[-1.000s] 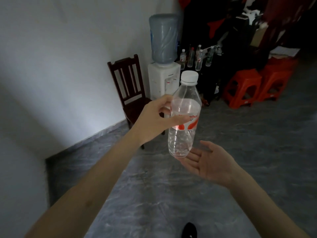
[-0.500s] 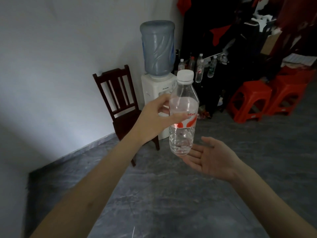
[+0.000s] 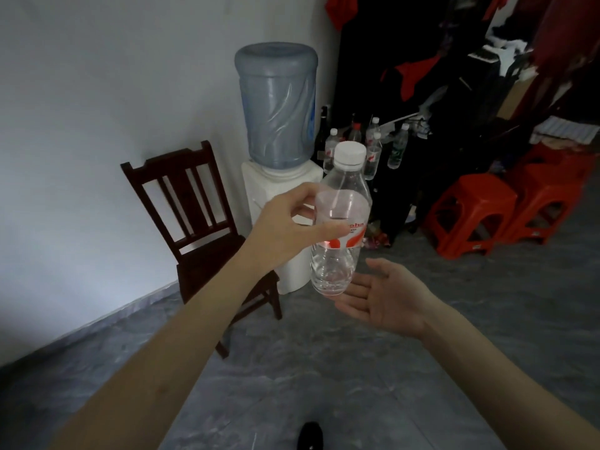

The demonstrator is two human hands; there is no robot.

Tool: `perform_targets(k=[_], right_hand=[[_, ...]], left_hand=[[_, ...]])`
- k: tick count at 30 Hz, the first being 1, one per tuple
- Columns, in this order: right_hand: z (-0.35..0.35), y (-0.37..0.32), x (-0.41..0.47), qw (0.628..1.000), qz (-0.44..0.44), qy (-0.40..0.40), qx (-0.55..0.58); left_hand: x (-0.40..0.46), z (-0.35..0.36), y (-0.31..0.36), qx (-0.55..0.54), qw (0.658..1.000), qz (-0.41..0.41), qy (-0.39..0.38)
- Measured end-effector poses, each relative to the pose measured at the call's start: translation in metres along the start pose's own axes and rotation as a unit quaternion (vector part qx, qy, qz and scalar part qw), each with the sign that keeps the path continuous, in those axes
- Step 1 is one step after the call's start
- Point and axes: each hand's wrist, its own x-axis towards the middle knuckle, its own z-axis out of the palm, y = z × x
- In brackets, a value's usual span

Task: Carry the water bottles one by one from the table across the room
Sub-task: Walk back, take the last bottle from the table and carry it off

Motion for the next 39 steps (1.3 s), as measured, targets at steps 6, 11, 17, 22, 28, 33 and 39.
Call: perform_targets(k=[6, 11, 17, 22, 28, 33, 39], right_hand=[[-0.019, -0.071, 0.046, 0.999, -0.014, 0.018, 0.032], [-0.046, -0.117, 0.073, 0.998, -0.016, 0.019, 0.055], [-0.100, -0.180, 0.107, 0.997, -0.009, 0.006, 0.074], [-0.155, -0.256, 0.130, 0.997, -0.004, 0.008, 0.071], [-0.218, -0.343, 0.154, 0.999, 0.023, 0.006, 0.038], [-0.246, -0.390, 0.193, 0.998, 0.060, 0.004, 0.031], [-0.257, -0.426, 0.262, 0.993, 0.110, -0.023, 0.021]], left_hand=[[0.097, 0.012, -0.023, -0.002, 1.000, -0.001, -0.009], [0.161, 0.030, -0.043, 0.002, 1.000, 0.000, -0.028], [0.239, 0.072, -0.066, 0.003, 1.000, -0.003, -0.031], [0.316, 0.116, -0.079, -0.007, 1.000, -0.011, -0.014], [0.398, 0.164, -0.092, -0.010, 0.999, -0.042, 0.014], [0.437, 0.184, -0.107, -0.003, 0.997, -0.073, 0.038], [0.475, 0.179, -0.135, 0.001, 0.990, -0.115, 0.077]])
